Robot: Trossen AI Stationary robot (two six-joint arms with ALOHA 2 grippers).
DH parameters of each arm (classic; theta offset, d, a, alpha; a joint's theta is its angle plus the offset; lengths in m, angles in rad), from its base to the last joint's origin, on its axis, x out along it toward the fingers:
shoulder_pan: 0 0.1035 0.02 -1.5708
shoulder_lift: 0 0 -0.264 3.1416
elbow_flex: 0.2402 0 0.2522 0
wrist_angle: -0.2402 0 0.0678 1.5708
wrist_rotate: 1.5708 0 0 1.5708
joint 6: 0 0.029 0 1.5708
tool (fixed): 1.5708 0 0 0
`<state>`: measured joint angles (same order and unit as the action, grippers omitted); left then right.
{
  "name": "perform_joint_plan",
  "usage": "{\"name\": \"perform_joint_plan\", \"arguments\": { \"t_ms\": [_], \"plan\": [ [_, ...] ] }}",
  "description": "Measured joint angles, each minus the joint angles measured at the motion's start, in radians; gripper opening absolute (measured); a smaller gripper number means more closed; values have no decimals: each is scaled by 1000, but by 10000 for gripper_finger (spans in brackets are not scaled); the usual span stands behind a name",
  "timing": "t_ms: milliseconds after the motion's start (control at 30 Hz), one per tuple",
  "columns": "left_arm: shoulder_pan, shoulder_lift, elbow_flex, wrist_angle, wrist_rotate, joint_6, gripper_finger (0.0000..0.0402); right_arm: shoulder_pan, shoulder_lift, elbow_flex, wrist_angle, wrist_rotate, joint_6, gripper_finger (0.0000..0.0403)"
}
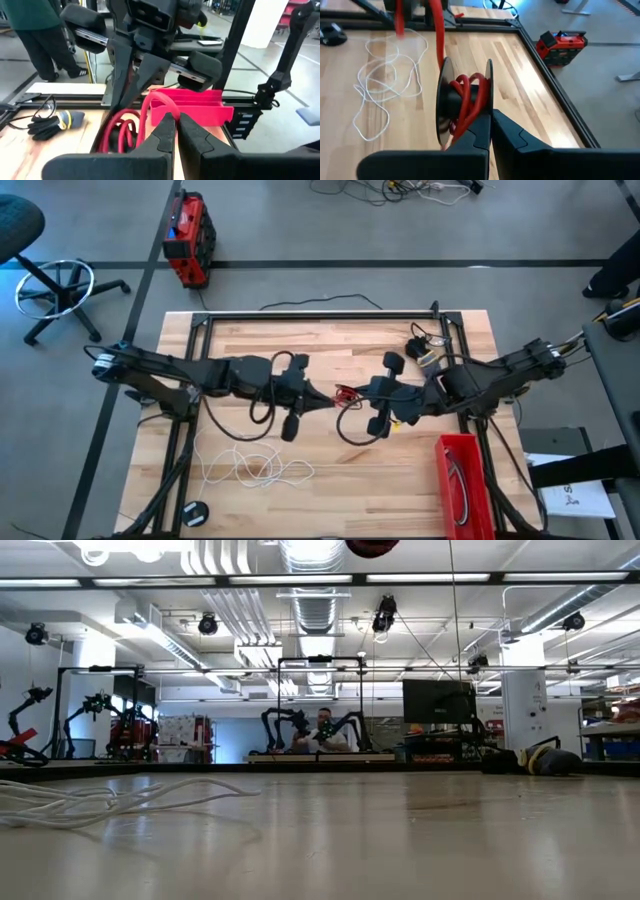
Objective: Coil cords
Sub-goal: Coil the red wire onto the spool
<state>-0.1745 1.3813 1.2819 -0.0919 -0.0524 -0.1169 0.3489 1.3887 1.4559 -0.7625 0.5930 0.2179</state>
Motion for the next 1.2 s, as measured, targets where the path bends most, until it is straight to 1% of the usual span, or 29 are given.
{"name": "perform_joint_plan", "arguments": {
  "t_ms": [267,400,567,633,800,867,1033,1133,1200],
  "plan": [
    [0,-79,0,-165,-120,-28,0,3,-50,0,-44,1,-3,0],
    [0,-99,-2,-231,-125,-55,0,11,-62,-1,-49,0,-10,0],
    [0,-80,-24,-226,-123,-72,0,13,-73,-1,-4,1,-33,0],
    [0,-58,-39,-193,-122,-77,0,13,-73,-1,37,1,-57,0],
    [0,-13,-60,-108,-68,-76,0,13,-73,-1,154,0,-112,0],
    [0,-3,-60,-108,-67,-75,0,13,-73,-1,198,-9,-132,0],
    [0,-1,-61,-123,-66,-73,0,15,-73,-1,244,-97,-164,0],
    [0,-19,-60,-174,-73,-74,0,27,-78,-1,245,-104,-169,0],
    [-1,-32,-60,-208,-99,-81,0,40,-90,-1,244,-104,-183,0]
  ]
}}
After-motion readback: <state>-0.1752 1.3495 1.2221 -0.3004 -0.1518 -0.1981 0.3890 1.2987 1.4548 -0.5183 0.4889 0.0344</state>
